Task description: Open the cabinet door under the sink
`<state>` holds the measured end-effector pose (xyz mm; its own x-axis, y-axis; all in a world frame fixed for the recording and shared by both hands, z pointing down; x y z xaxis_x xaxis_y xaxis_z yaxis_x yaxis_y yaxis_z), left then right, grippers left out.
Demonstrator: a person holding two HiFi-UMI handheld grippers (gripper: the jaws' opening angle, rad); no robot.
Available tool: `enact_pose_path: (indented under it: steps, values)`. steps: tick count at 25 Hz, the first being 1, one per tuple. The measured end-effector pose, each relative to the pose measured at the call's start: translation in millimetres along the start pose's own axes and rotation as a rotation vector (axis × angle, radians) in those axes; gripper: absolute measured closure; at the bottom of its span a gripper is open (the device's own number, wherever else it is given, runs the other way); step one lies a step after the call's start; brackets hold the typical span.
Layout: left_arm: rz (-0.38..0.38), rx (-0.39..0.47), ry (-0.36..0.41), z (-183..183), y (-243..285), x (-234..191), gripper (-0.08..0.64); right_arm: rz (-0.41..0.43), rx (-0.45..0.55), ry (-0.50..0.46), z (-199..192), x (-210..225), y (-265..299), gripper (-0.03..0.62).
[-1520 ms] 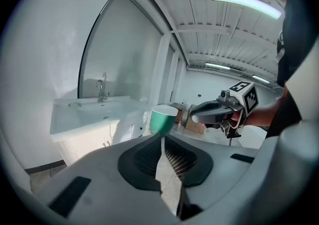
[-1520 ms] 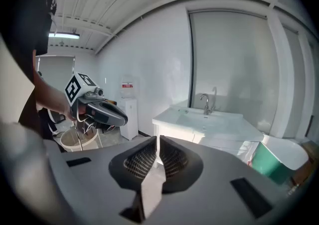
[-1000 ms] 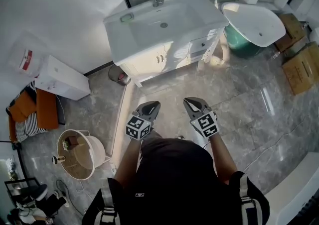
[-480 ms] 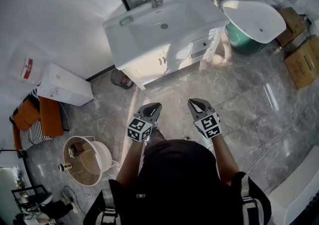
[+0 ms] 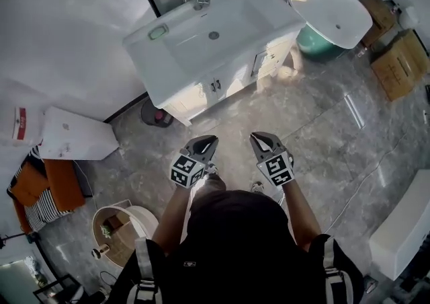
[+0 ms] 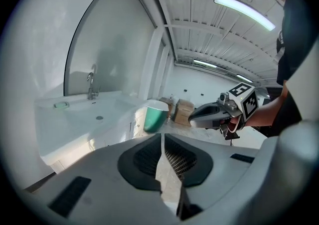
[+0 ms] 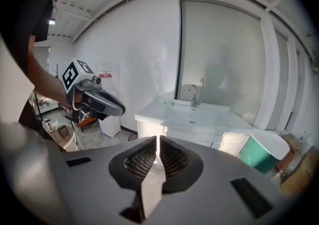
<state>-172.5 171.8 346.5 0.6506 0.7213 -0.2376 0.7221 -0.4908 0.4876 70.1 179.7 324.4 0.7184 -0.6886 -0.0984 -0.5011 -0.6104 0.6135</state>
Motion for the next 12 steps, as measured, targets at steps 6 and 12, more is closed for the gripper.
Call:
enact_pose_path:
  steps: [6, 12]
  values:
    - [-0.091, -0.024, 0.041, 4.2, 2.5, -58.6, 0.531, -0.045, -0.017, 0.084, 23.9, -20.7, 41.2, 0.52]
    - [-0.147, -0.07, 0.043, -2.4, 9.5, -92.4, 0.531, -0.074, -0.048, 0.123, 33.3, -25.8, 73.4, 0.52]
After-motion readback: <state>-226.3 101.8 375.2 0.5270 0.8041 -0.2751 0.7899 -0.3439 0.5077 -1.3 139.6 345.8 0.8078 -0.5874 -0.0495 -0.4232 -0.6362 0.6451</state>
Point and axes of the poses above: the fingertips, and each gripper's own axes: y forward along the fingers, x to its right, z out of its top, the point moved 10 cm from there along -y, backward along the fingers, and after that the axes turned 7 degrees about -x, right-handed, at the moved point
